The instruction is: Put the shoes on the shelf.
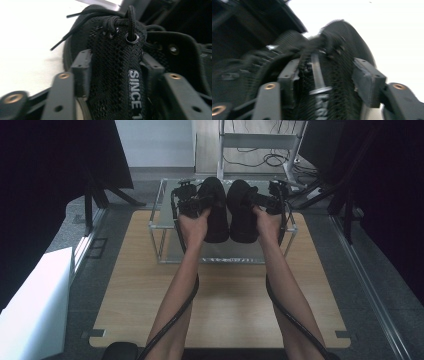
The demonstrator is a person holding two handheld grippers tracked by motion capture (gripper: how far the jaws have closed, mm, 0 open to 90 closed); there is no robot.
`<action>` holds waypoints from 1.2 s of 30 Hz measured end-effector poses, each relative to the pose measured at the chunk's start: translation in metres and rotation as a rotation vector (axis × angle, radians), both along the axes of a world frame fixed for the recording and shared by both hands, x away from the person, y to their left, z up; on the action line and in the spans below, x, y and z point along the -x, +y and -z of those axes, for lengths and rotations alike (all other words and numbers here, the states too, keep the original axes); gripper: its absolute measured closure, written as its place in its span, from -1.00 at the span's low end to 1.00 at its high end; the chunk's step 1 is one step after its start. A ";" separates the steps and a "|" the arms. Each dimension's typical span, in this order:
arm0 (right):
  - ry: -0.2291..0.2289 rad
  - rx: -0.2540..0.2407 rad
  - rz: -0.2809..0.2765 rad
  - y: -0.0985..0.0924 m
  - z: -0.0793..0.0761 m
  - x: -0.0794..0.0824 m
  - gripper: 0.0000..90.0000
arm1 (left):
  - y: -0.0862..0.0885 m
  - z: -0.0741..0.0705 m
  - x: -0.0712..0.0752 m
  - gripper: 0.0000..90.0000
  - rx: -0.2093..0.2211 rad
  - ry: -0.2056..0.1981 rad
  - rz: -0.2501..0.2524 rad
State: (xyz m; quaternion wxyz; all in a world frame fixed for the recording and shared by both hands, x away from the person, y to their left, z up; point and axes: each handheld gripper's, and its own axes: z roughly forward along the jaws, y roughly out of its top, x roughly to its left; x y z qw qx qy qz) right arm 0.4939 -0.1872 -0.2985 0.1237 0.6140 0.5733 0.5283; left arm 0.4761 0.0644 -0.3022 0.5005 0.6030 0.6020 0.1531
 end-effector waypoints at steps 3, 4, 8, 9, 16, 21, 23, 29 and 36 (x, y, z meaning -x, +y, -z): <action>-0.068 -0.025 -0.046 -0.003 -0.005 0.004 -0.13 | 0.007 -0.002 0.005 0.01 0.067 -0.046 0.034; -0.082 -0.015 -0.057 -0.003 -0.007 0.006 -0.14 | 0.008 -0.004 0.006 -0.02 0.075 -0.052 0.048; -0.099 -0.012 -0.093 -0.011 -0.008 0.012 -0.14 | 0.016 -0.009 0.014 -0.05 0.049 -0.071 0.084; -0.104 -0.021 -0.101 -0.015 -0.007 0.014 -0.13 | 0.018 -0.010 0.015 -0.04 0.048 -0.074 0.094; -0.136 -0.080 -0.127 -0.042 -0.002 0.028 0.04 | 0.036 -0.016 0.031 0.05 0.069 -0.106 0.177; -0.161 -0.086 -0.178 -0.050 -0.001 0.045 0.15 | 0.040 -0.016 0.049 0.14 0.063 -0.143 0.226; -0.167 -0.080 -0.192 -0.052 0.000 0.052 0.22 | 0.042 -0.013 0.056 0.22 0.080 -0.156 0.239; -0.181 -0.079 -0.232 -0.056 0.007 0.072 0.45 | 0.045 -0.006 0.074 0.45 0.139 -0.169 0.313; -0.203 -0.057 -0.283 -0.058 0.014 0.095 0.74 | 0.045 0.001 0.093 0.68 0.135 -0.187 0.366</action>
